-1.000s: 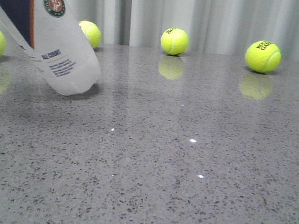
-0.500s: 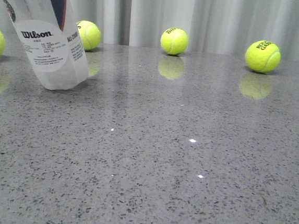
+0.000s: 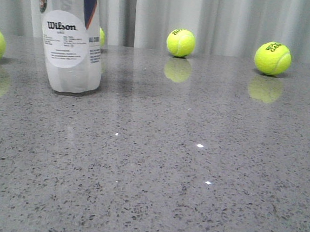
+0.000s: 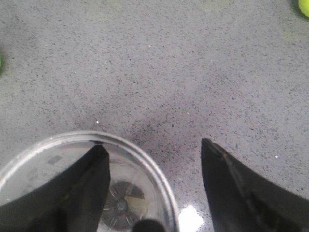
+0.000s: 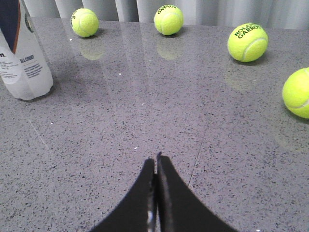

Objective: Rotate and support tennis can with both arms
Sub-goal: 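Set the can upright on the table and release with the left gripper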

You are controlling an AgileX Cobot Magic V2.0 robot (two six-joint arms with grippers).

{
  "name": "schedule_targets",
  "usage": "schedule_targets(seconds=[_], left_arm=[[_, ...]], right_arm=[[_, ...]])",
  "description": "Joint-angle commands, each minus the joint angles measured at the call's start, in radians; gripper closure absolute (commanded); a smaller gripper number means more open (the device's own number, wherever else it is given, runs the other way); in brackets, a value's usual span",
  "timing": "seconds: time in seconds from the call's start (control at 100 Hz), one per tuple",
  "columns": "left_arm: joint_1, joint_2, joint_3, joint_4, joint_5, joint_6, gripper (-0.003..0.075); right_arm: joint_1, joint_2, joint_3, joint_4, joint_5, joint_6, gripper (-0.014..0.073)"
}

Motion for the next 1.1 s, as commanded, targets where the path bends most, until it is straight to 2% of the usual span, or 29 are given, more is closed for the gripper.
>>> schedule_targets(seconds=[0.0,0.23,0.55,0.62,0.69,0.83,1.09], left_arm=[[-0.011,-0.039,-0.033,-0.050,-0.032,-0.008,0.0309],[-0.012,-0.046,-0.033,-0.087,-0.029,-0.005,0.0309],[-0.012,-0.144,-0.033,-0.086,-0.110,0.012,0.0331],[-0.012,-0.175,-0.024,-0.086,-0.128,0.023,0.0383],[-0.012,-0.216,0.007,-0.077,-0.166,0.023,0.0475],[-0.012,-0.346,0.174,-0.061,-0.311,0.023,0.0742],[-0.012,-0.643,0.569,-0.049,-0.625,0.023,0.0741]], right_arm=[[-0.006,0.005,-0.021,0.012,-0.077,-0.005,0.0650],[-0.006,0.005,-0.021,0.012,-0.077,-0.005,0.0650],[-0.006,0.005,-0.021,0.012,-0.077,-0.005,0.0650],[-0.006,0.005,-0.021,0.012,-0.077,-0.005,0.0650],[-0.006,0.005,-0.021,0.012,-0.077,-0.005,0.0650],[-0.006,0.005,-0.021,0.012,-0.074,-0.005,0.0650],[-0.006,0.005,-0.021,0.012,-0.074,-0.005,0.0650]])
